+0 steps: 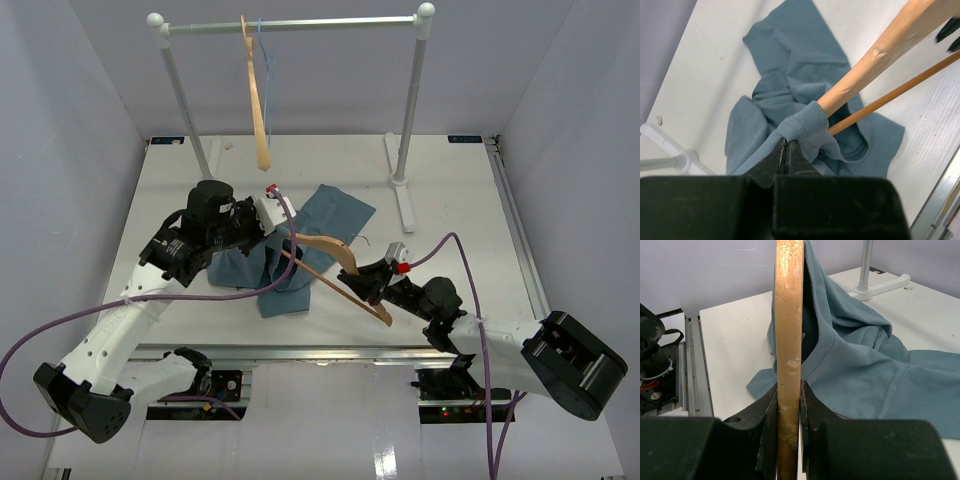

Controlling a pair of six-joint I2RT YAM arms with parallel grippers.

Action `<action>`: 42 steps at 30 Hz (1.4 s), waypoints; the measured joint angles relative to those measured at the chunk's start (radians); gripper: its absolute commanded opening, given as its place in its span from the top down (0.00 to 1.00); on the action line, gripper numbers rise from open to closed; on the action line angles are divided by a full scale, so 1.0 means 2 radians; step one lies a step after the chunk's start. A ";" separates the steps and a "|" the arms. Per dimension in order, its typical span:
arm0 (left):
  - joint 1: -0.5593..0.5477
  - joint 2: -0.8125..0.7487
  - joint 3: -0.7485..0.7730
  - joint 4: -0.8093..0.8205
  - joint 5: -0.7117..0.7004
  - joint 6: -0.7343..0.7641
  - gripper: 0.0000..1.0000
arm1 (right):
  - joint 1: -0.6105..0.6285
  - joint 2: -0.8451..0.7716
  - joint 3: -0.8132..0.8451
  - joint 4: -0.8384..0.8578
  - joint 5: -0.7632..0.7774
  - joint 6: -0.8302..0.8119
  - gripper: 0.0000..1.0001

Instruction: Place the t-shirt on the hanger

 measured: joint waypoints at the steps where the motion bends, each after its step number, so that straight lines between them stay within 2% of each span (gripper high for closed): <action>1: -0.001 -0.002 0.001 0.003 0.010 -0.004 1.00 | 0.000 0.002 0.002 0.001 -0.002 0.000 0.92; 11: -0.028 -0.005 0.008 0.032 0.098 -0.038 1.00 | 0.000 0.041 0.034 0.007 -0.016 0.002 0.92; 16: -0.075 -0.006 0.020 0.057 0.117 -0.063 1.00 | 0.000 0.069 0.060 0.007 -0.029 0.009 0.92; 23: -0.137 0.020 0.056 0.086 0.098 -0.080 1.00 | 0.000 0.081 0.076 0.010 -0.048 0.016 0.92; 30: -0.160 0.042 0.061 0.095 0.045 -0.084 1.00 | -0.001 0.091 0.076 0.011 -0.052 0.017 0.92; 31: -0.161 0.042 0.060 0.096 0.037 -0.084 0.98 | -0.001 0.091 0.076 0.011 -0.052 0.017 0.92; 35: -0.163 0.038 0.054 0.098 0.015 -0.088 0.67 | 0.000 0.091 0.076 0.007 -0.052 0.020 0.92; 38: -0.164 0.034 0.053 0.094 0.009 -0.099 0.50 | 0.000 0.091 0.076 0.006 -0.051 0.028 0.92; 42: -0.165 0.047 0.092 0.045 -0.012 -0.128 0.47 | 0.000 0.091 0.076 0.005 -0.052 0.047 0.92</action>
